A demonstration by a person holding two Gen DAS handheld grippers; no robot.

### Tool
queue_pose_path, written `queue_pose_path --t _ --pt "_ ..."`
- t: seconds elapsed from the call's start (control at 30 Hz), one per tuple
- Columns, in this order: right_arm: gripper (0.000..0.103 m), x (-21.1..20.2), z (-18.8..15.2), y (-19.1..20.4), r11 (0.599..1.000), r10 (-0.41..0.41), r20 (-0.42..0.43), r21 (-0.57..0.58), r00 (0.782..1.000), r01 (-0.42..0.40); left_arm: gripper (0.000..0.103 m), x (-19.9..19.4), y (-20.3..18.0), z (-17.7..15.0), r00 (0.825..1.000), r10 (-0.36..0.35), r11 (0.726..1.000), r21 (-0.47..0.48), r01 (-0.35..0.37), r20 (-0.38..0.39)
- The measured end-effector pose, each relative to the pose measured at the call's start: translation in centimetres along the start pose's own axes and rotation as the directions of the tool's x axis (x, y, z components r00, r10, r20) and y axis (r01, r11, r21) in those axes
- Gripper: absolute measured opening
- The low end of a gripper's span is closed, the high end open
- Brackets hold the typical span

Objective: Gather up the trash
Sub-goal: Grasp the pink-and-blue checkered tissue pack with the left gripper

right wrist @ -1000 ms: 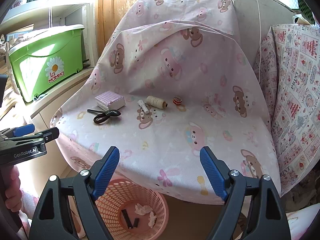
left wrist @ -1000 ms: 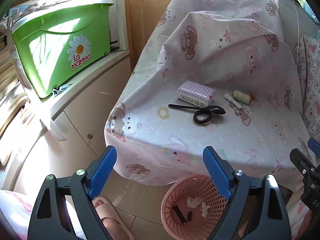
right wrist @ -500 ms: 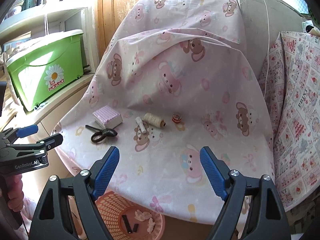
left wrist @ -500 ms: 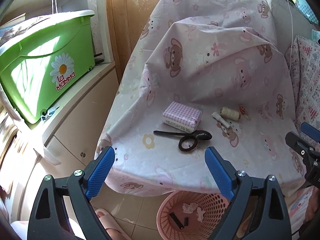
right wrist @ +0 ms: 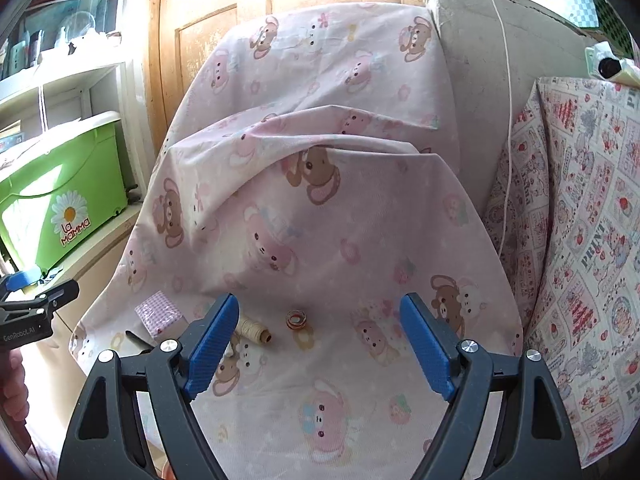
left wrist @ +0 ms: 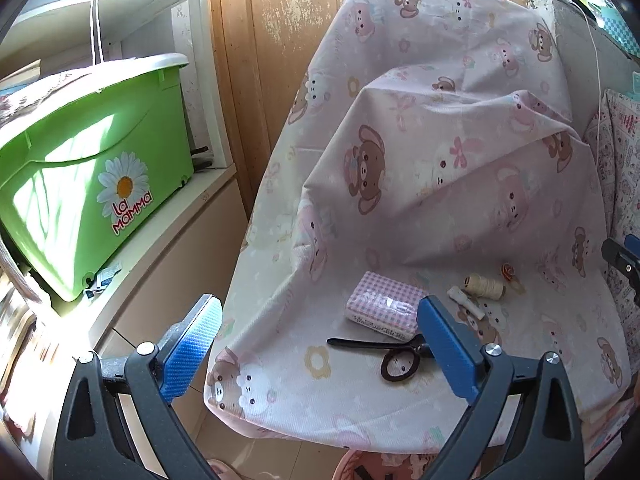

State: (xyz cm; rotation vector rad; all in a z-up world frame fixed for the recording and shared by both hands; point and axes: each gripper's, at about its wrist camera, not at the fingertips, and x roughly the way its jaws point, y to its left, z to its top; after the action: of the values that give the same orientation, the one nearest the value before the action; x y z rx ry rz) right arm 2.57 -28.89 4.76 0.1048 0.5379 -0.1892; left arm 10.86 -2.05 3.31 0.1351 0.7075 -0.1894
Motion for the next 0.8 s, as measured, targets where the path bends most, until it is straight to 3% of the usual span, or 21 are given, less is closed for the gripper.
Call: queue_pose_path --t 0.2,0.33,0.5,0.67,0.8 --pt "0.084 1.7 -0.7 -0.5 0.999 0.016 -0.049 0.031 0.999 -0.014 0.097 1.8 1.6 -1.1 0.998 -0.001 0.998 -0.063 -0.003 -0.062" --pt "0.084 2.5 -1.0 -0.5 0.999 0.023 -0.082 0.037 0.996 -0.02 0.097 2.7 1.8 -1.3 0.994 -0.039 0.993 -0.111 0.028 -0.097" --pt "0.084 3.1 -1.2 -0.3 0.999 0.035 -0.102 0.044 0.994 -0.03 0.092 3.5 1.5 -1.1 0.992 -0.046 0.992 -0.118 0.032 -0.118" --pt "0.084 3.0 -1.5 0.6 1.0 0.016 -0.096 -0.01 0.995 -0.017 0.079 3.9 1.3 -0.7 0.989 -0.07 0.99 -0.133 0.052 -0.132" --pt "0.084 3.0 -1.6 0.7 0.999 0.031 -0.106 -0.005 0.994 -0.032 0.064 4.7 1.9 -0.5 0.974 -0.129 0.978 -0.185 0.095 -0.187"
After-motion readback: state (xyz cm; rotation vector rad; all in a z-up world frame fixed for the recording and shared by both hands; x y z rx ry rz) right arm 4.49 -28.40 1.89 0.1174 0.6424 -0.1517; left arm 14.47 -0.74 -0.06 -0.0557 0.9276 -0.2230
